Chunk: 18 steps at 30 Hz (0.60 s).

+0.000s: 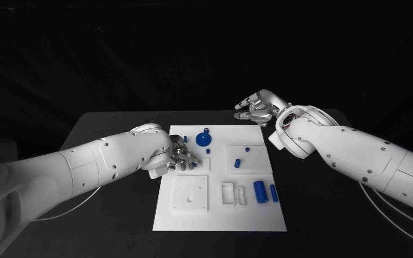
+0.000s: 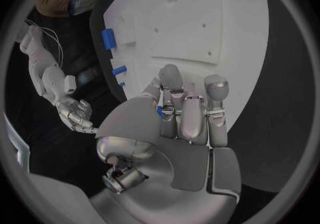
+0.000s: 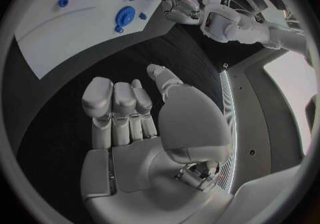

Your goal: Assemble the parts on the task board

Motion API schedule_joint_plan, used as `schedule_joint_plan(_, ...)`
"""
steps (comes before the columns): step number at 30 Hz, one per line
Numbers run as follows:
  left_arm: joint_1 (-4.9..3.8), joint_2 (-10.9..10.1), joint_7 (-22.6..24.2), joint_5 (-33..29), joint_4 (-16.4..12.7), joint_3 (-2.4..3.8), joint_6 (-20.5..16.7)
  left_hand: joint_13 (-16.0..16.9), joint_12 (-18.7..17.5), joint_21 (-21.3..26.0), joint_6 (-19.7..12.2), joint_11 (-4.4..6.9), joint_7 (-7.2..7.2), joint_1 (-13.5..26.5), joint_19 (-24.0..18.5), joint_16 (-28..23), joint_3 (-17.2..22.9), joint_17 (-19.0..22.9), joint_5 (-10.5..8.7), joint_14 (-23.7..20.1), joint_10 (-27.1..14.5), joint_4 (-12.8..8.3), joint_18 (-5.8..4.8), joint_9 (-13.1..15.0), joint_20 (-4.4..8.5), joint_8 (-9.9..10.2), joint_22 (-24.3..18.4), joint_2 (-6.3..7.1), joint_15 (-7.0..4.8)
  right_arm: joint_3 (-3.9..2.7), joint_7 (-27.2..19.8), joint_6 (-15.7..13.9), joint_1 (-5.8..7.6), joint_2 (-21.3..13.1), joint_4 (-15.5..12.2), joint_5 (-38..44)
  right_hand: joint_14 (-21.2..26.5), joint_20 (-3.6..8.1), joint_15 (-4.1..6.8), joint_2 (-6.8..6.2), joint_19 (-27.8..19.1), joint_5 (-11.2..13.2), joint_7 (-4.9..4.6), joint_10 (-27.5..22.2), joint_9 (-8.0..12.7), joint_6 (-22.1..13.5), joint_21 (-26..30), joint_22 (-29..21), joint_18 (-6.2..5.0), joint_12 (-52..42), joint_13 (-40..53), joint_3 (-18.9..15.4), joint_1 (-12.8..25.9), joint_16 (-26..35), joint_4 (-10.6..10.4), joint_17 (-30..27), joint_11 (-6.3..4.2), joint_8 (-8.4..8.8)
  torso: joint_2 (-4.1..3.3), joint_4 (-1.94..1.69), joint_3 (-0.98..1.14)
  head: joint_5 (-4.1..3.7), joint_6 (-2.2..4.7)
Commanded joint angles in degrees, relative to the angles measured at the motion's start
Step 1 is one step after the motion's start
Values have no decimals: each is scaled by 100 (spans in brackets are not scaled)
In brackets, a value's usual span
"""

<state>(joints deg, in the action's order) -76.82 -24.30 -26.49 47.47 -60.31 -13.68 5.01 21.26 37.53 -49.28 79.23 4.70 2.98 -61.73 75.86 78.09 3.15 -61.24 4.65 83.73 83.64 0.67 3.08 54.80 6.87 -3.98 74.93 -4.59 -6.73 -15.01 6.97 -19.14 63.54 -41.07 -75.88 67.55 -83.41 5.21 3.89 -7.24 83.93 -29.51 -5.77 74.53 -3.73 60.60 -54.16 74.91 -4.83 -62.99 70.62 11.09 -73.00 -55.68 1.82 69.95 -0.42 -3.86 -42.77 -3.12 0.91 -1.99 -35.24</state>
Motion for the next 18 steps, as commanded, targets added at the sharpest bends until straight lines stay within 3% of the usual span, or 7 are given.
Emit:
schedule_joint_plan(1, 6, -16, 9, 28, 3, 0, 33, -9, -3, 42, 34, 12, -2, 47, 21, 10, -62, 10, -69, -4, 313, 24, 19, 10, -18, 15, 321, 66, -4, -4, -25, 66, -12, 3, 1, -10, -33, -10, 16, -7, 382, -8, -13, -36, 9, 14, 19, 605, -74, 13, -5, -8, 30, 35, -36, 2, 18, 33, 0, -3, -4, -2, 5)
schedule_joint_plan(13, 7, -170, 124, 31, -71, 4, 18, -74, -24, 112, 60, 21, -2, 147, 20, -12, -37, 28, -192, -17, 314, 382, -24, -23, 39, 14, 315, 569, -29, -4, -33, 61, -49, -2, 12, -19, -33, -10, 16, -7, 382, -8, -15, -36, 8, 2, 31, 601, -76, 13, -7, -11, 27, 43, -45, -1, 20, 31, -3, 2, -5, -9, 3)
schedule_joint_plan(16, 7, -227, 169, -17, -135, 12, 31, -106, -18, 153, 64, 22, -5, 162, 15, -26, 62, 40, -192, -21, 314, 540, -46, -51, 57, 16, 307, 762, -32, -4, -35, 61, -59, -1, 18, -22, -33, -10, 16, -7, 382, -8, -15, -36, 8, 2, 31, 601, -76, 13, -7, -11, 27, 43, -45, -1, 20, 31, 1, 1, -6, -17, 2)
schedule_joint_plan(18, 7, -274, 178, -79, -193, 30, 35, -137, -38, 195, 62, 23, -7, 188, 7, -48, 224, 58, -193, -23, 316, 759, -54, -79, 60, 14, 297, 969, -30, -4, -36, 60, -67, -1, 24, -26, -33, -10, 16, -7, 382, -8, -15, -36, 8, 2, 31, 601, -76, 13, -7, -11, 27, 43, -45, -1, 20, 31, 2, -1, -9, -21, 7)
